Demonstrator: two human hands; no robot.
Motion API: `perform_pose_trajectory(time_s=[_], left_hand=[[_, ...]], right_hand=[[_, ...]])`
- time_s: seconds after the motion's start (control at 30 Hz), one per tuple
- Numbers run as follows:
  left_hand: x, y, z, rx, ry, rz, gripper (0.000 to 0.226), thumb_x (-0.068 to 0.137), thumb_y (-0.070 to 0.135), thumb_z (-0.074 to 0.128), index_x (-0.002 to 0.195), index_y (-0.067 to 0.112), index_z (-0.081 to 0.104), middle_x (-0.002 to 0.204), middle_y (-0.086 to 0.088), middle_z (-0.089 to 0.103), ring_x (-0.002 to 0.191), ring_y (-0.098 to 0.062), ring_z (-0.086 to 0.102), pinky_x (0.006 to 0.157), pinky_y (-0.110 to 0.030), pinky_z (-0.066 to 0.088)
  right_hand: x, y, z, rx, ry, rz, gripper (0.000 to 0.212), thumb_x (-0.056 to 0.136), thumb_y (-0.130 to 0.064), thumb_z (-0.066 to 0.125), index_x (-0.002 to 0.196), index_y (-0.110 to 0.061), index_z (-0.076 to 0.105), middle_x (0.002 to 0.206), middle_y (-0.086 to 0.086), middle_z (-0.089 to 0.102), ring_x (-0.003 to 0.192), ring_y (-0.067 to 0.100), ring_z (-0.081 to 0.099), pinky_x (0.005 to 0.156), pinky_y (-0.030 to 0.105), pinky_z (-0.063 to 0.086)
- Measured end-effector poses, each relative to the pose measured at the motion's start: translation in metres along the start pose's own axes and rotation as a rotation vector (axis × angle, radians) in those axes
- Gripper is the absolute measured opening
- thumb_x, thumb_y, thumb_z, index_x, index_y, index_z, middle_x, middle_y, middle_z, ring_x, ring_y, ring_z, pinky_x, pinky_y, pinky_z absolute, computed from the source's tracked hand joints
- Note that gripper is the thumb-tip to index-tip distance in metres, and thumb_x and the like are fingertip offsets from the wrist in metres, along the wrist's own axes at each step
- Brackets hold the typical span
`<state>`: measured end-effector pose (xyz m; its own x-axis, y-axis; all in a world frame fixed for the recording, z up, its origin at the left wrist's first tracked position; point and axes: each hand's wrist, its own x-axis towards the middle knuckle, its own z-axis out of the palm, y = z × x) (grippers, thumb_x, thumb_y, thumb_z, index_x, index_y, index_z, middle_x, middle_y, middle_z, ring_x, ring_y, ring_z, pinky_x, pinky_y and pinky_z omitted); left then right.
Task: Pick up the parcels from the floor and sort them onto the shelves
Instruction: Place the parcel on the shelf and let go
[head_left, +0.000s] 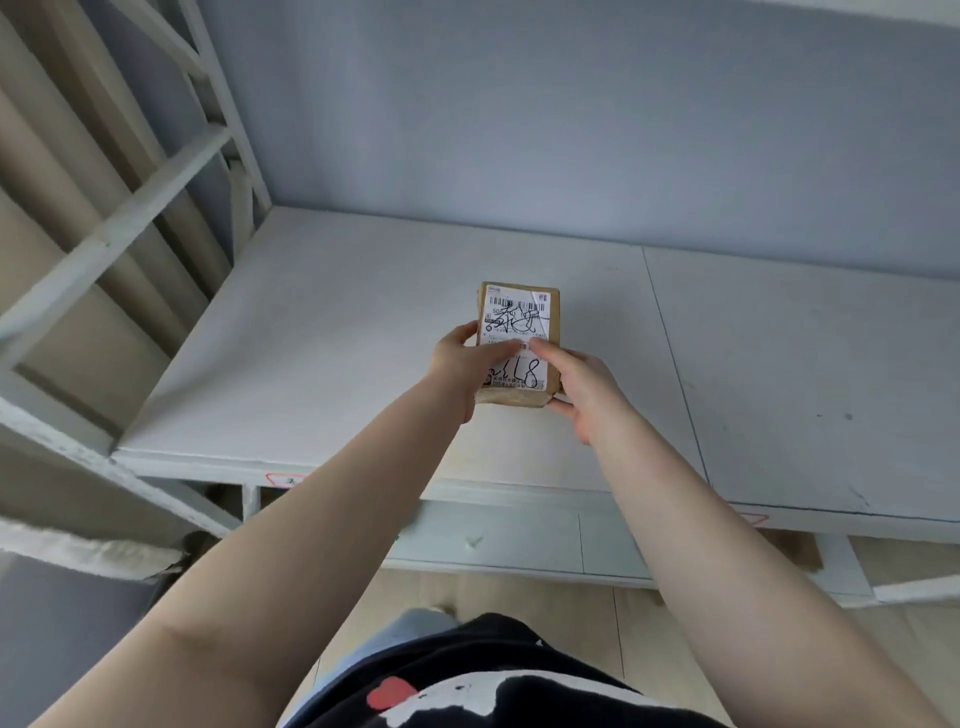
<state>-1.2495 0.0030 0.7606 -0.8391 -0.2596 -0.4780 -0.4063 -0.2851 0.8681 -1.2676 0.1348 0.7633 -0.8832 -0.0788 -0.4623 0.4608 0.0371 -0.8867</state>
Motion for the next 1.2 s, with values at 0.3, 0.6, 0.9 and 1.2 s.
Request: perform_pose_trajectory(time_s=[0.3,0.6,0.9,1.2], left_hand=[[0.07,0.007,0.009,0.107,0.021,-0.106,0.074,0.076,0.023,0.08,0.143,0.015,0.049,0.123,-0.009,0.07,0.111,-0.028,0.067,0.086,-0.037,0.051],[0.101,-0.003,0.021,0.121,0.043,-0.12,0.06,0.074,0.025,0.08,0.127,0.009,0.058,0.112,-0.008,0.073,0.098,-0.027,0.072,0.085,-0.039,0.058],[0.095,-0.005,0.011,0.104,-0.018,-0.118,0.075,0.073,0.036,0.081,0.137,0.015,0.048,0.12,-0.006,0.07,0.098,-0.021,0.07,0.071,-0.03,0.054],[0.087,-0.022,-0.024,0.157,-0.297,0.006,0.115,0.055,0.014,0.091,0.154,0.023,0.033,0.136,-0.007,0.061,0.123,-0.021,0.059,0.108,-0.037,0.045]], right_hand=[[0.049,-0.01,0.013,0.02,0.072,0.044,0.023,0.086,-0.027,0.068,0.106,-0.016,0.067,0.078,-0.003,0.07,0.057,0.007,0.067,0.05,0.017,0.051],[0.075,-0.01,0.008,-0.04,0.09,0.063,0.017,0.087,-0.031,0.066,0.087,-0.015,0.065,0.073,-0.002,0.068,0.061,0.011,0.064,0.048,0.018,0.051],[0.086,0.001,-0.001,-0.049,-0.029,0.017,0.024,0.089,-0.035,0.064,0.101,-0.015,0.068,0.092,0.003,0.074,0.071,0.011,0.069,0.059,0.021,0.057],[0.093,0.028,-0.033,-0.154,-0.259,-0.17,0.071,0.076,-0.003,0.075,0.139,-0.017,0.046,0.127,0.001,0.065,0.112,0.015,0.063,0.093,0.028,0.05]])
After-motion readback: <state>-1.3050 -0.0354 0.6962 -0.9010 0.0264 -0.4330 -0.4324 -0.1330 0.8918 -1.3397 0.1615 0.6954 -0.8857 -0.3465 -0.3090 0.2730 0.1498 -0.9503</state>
